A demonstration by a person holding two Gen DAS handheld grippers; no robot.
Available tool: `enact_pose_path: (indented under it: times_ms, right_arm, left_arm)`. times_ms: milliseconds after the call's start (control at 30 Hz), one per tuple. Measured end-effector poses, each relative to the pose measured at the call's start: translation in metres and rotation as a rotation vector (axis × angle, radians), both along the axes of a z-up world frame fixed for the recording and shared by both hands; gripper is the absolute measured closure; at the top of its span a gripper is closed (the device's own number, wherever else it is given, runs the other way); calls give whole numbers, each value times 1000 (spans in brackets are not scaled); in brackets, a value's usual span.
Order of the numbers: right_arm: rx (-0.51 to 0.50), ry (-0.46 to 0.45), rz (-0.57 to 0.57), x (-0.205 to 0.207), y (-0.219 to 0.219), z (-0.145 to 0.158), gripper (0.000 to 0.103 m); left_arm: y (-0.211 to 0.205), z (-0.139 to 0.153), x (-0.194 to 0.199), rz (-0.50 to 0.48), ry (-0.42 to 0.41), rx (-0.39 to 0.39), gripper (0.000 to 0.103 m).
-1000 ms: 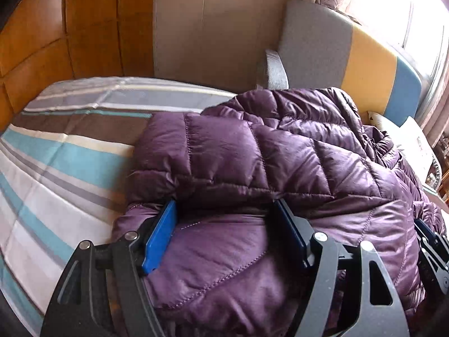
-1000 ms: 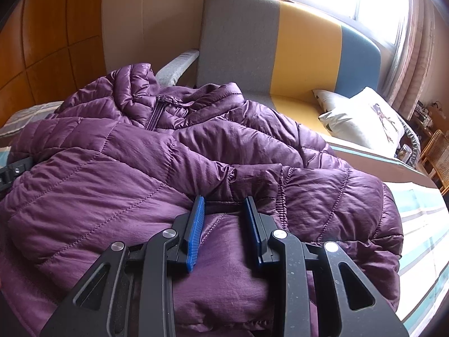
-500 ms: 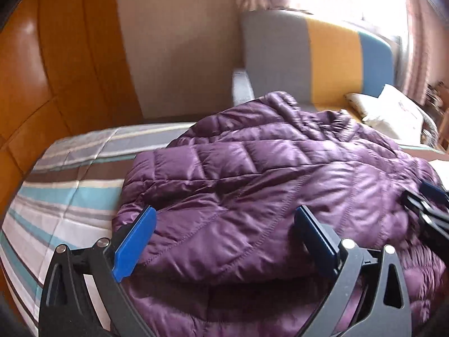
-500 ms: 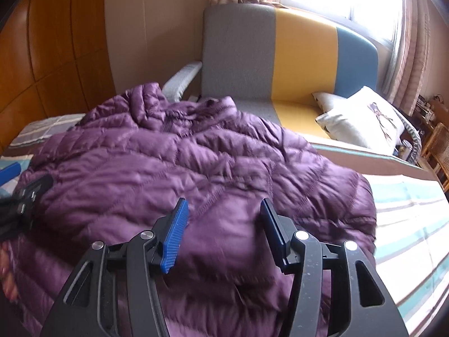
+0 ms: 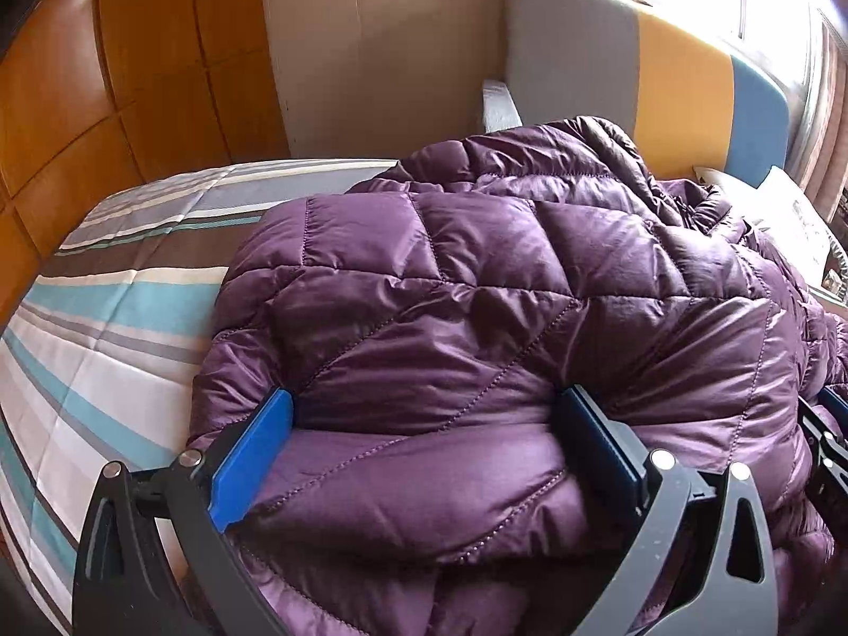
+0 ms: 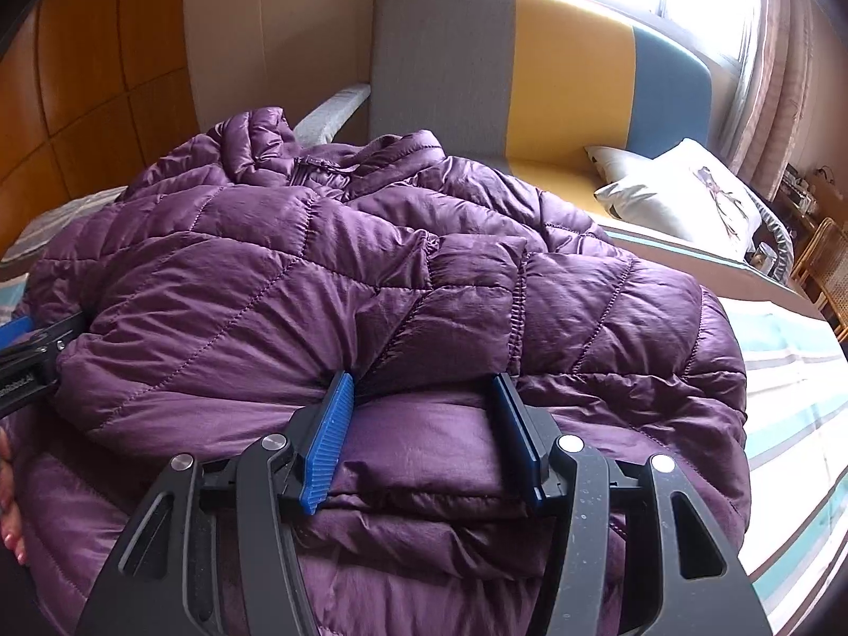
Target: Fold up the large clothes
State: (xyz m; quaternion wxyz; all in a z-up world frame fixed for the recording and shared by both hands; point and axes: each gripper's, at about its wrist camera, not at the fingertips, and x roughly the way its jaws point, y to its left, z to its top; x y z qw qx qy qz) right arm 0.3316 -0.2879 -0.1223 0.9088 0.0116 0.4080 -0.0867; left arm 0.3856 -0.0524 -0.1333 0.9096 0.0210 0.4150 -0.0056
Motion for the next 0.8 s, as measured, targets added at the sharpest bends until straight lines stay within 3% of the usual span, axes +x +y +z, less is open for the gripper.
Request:
enact_pose_path:
  times_ms: [167,333,467,800]
  right_arm:
    - [11,12,-8,2,-1,0,44]
    - [75,15,-21,-2,-12,10,42]
    - [151,11,-8,-26,-14,25,42]
    - [197,0,85,-118,-6,43,42]
  left_arm:
    - [-1,14,-32,13,-39,49,2]
    - [8,30,-82,-127,-57,15,2]
    - [23,35,-110,-156,-80,36,2]
    - [64,18,-159,-181,-2,0,3]
